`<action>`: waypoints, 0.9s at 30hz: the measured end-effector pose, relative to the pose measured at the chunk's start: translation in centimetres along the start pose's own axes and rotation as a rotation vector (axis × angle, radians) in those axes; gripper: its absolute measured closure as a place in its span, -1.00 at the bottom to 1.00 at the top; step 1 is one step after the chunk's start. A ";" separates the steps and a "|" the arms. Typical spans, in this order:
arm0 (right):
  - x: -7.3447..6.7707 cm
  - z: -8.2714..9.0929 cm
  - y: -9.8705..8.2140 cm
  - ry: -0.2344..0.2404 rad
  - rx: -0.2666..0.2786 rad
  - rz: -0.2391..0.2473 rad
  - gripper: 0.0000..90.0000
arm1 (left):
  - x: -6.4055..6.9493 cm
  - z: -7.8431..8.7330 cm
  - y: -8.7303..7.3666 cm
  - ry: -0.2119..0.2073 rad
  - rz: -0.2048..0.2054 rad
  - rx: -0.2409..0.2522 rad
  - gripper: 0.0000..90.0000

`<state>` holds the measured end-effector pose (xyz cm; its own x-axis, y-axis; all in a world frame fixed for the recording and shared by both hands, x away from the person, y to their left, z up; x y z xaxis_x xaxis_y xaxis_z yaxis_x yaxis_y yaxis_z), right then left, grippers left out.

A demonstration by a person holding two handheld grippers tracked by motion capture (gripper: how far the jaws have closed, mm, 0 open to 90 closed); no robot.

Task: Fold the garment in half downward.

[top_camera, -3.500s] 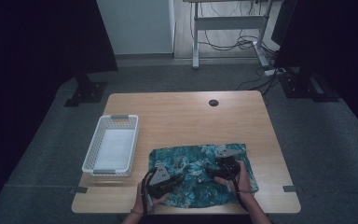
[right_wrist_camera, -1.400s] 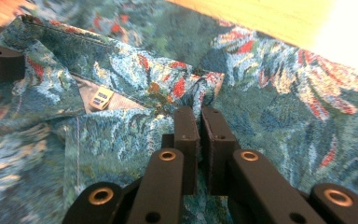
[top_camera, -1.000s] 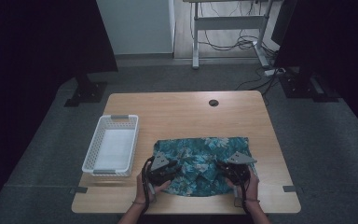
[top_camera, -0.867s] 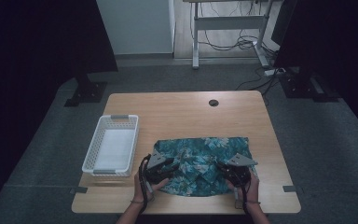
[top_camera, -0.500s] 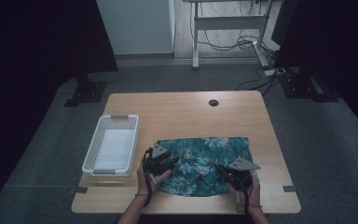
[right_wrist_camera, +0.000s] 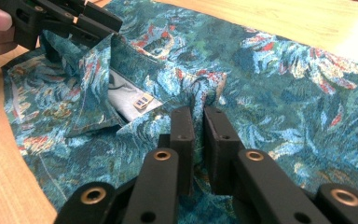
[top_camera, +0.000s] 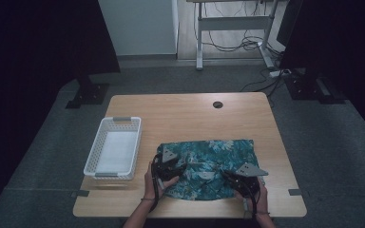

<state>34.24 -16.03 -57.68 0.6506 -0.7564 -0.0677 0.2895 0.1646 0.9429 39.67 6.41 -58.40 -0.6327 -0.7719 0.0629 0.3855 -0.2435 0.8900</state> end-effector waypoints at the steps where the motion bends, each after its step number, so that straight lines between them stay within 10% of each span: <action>1: 0.0 0.1 -0.1 0.002 -0.003 -0.003 0.79 | 0.1 0.1 -0.1 -0.002 -0.006 0.003 0.15; 12: 0.7 0.8 -0.1 0.009 -0.017 -0.045 0.40 | 0.4 -0.1 -1.1 0.011 -0.049 -0.031 0.09; 27: 4.9 -1.4 0.3 -0.083 -0.076 -0.125 0.25 | 0.4 -0.3 -1.6 0.014 -0.048 -0.034 0.09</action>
<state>38.53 -18.83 -58.15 0.5471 -0.8231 -0.1524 0.4186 0.1113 0.9013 38.98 6.28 -59.96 -0.6413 -0.7672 0.0141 0.3780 -0.2998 0.8759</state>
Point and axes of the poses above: each handheld gripper's, and its own axes: z roughly backward along the jaws, y roughly out of its top, x roughly to its right, the point moved 7 cm from there along -z, roughly forward along the jaws, and after that the axes turned 10 degrees about x, right-handed, at the moved point
